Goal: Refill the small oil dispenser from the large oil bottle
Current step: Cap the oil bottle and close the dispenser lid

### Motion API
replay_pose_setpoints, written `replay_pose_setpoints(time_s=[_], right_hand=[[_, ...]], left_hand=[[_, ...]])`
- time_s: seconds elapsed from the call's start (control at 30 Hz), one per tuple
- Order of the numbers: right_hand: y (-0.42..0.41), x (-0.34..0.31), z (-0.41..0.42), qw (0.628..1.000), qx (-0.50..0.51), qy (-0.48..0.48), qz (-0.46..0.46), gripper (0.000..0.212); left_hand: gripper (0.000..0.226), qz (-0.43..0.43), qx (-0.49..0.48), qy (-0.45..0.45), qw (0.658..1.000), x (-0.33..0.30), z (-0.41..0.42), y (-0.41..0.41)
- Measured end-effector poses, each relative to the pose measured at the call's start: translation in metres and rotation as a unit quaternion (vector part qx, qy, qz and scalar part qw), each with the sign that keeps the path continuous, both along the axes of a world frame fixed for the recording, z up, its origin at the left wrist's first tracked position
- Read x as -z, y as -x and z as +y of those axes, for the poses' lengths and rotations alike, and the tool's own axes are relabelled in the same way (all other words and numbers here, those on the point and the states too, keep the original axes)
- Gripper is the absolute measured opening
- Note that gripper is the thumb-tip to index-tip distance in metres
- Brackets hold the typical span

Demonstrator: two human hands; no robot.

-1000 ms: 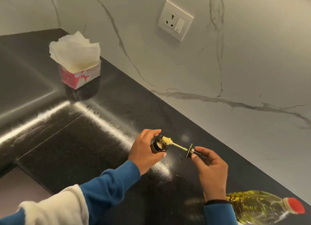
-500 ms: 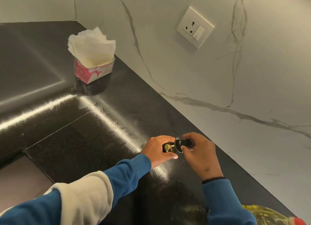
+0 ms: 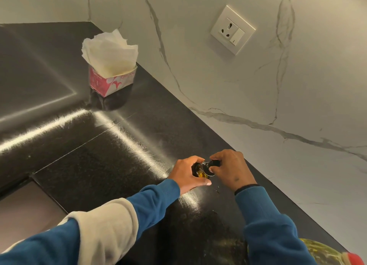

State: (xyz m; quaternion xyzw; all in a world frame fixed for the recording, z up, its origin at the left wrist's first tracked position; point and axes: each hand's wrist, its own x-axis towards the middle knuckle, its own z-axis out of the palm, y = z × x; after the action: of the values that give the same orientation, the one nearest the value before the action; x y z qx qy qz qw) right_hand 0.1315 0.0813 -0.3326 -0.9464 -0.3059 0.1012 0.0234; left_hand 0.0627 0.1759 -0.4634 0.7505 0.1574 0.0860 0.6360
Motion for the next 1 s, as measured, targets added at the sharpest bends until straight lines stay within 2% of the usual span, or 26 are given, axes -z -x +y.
replay_pose_setpoints(time_s=[0.5,1.0], right_hand=[[-0.008,0.017,0.011,0.999,-0.017,0.045,0.02,0.033],[-0.011,0.019,0.014,0.996,-0.037,0.075,0.019,0.034]], left_hand=[[0.065,-0.024,-0.005,0.03,0.999,0.002,0.0,0.002],[0.063,-0.039,0.011,0.0,0.999,0.004,0.002,0.004]])
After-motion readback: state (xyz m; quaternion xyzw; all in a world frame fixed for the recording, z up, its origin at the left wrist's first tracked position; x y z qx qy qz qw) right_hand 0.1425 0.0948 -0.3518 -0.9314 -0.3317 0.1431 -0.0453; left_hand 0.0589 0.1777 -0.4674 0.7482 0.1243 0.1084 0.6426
